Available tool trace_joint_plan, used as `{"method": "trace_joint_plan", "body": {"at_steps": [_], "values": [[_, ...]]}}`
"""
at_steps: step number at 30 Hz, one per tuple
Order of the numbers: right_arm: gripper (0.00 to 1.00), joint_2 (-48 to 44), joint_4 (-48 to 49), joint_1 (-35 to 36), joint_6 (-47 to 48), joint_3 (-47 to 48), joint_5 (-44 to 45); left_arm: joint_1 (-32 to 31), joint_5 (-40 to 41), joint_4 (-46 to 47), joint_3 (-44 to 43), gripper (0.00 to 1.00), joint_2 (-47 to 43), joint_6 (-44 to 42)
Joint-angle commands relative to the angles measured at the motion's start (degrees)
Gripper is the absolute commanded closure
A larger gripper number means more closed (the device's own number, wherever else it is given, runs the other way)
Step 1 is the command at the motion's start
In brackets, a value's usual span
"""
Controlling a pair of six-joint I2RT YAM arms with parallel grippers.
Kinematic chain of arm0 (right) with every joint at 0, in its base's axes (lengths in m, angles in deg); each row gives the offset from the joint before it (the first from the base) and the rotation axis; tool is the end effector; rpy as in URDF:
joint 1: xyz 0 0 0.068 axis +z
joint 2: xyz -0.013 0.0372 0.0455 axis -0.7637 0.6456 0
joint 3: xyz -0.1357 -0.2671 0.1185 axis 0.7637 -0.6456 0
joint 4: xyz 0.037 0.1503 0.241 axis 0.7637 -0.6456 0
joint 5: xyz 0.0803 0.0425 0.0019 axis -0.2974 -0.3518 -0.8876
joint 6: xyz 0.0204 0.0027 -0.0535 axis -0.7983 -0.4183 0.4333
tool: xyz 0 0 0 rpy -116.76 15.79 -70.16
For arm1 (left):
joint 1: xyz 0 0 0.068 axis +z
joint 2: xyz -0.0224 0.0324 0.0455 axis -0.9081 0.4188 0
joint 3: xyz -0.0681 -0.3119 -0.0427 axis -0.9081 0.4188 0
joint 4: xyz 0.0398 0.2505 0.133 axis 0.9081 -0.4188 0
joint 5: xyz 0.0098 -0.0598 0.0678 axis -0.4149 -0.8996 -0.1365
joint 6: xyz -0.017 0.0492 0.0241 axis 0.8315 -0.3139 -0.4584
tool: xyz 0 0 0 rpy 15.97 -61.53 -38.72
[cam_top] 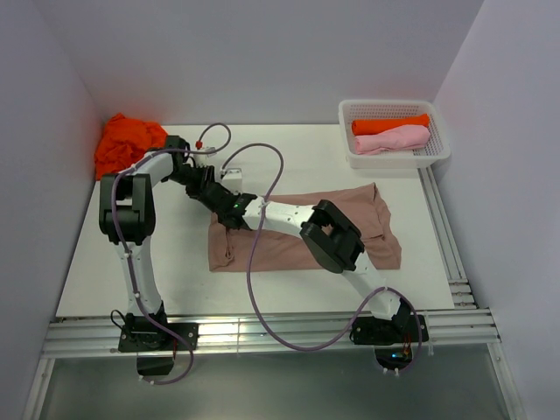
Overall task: Roll the t-shirts
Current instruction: Roll the tshirt
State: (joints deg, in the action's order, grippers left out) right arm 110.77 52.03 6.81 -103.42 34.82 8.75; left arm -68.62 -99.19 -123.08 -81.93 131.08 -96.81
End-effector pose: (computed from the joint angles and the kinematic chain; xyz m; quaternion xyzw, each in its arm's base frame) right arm 0.3301 0.4653 0.1826 -0.0432 0.9170 0.0877 0.3866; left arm 0.4794 -0.0527 0.1762 0.1289 0.9323 -0.3079 0.1392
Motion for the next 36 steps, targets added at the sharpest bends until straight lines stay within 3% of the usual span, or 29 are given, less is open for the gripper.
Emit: {"method": "trace_joint_plan", "body": {"at_steps": [1, 4, 7, 10, 19, 36], "values": [[0.74, -5.69, -2.19, -0.61, -1.81, 0.13, 1.37, -0.75, 0.36, 1.97, -0.91, 0.59, 0.9, 0.92], [0.59, -9.02, -3.86, -0.61, -3.83, -0.93, 1.55, -0.75, 0.89, 1.79, -0.73, 0.66, 1.17, 0.92], [0.54, -13.24, -4.83, -0.52, -6.73, -3.73, 0.85, -0.75, 1.07, 1.97, -0.47, 0.72, 0.99, 0.83], [0.53, -17.2, -5.1, -0.17, -9.45, -7.6, -0.3, -0.75, 1.33, 1.97, -0.38, 0.77, 0.91, 0.83], [0.53, -22.22, -1.5, 6.41, -15.61, -19.29, -4.42, -0.75, 1.68, 2.67, 0.41, 0.78, 0.56, 1.0], [0.49, -17.92, 0.88, 10.02, -19.3, -20.61, -8.03, -0.75, 1.68, 2.41, 0.41, 0.78, 0.82, 0.92]]}}
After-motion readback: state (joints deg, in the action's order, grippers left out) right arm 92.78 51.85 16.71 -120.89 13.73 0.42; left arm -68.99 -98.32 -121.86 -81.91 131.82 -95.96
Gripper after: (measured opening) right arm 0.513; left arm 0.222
